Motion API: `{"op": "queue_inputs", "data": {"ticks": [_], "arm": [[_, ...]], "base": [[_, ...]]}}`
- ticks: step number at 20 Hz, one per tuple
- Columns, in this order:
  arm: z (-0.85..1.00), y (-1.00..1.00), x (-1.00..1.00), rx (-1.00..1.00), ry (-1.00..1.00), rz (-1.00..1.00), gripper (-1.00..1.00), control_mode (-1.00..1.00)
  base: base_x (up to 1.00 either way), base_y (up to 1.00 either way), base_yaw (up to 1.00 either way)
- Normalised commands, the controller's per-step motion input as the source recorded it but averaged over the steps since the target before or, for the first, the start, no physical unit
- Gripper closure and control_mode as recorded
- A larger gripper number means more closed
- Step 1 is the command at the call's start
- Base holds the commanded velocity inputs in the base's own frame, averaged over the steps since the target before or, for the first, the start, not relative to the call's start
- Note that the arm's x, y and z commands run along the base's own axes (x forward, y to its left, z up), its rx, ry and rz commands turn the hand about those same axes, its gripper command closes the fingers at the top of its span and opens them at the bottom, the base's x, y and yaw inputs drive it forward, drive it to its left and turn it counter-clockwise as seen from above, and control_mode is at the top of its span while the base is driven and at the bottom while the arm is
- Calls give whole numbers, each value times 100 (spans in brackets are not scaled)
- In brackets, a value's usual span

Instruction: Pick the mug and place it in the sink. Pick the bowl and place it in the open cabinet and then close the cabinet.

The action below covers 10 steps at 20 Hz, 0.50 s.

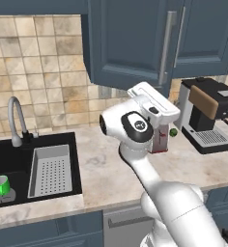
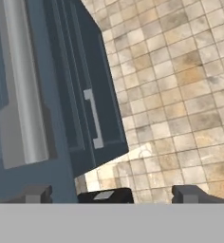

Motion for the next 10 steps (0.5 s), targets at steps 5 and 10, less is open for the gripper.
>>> {"op": "queue_inputs", "data": {"ticks": [5, 10], "arm": [[0, -66, 55, 9, 0, 7, -100, -100], [0, -49, 71, 8, 0, 20, -100, -100]], "base": [[0, 0, 0], [0, 0, 0]]}}
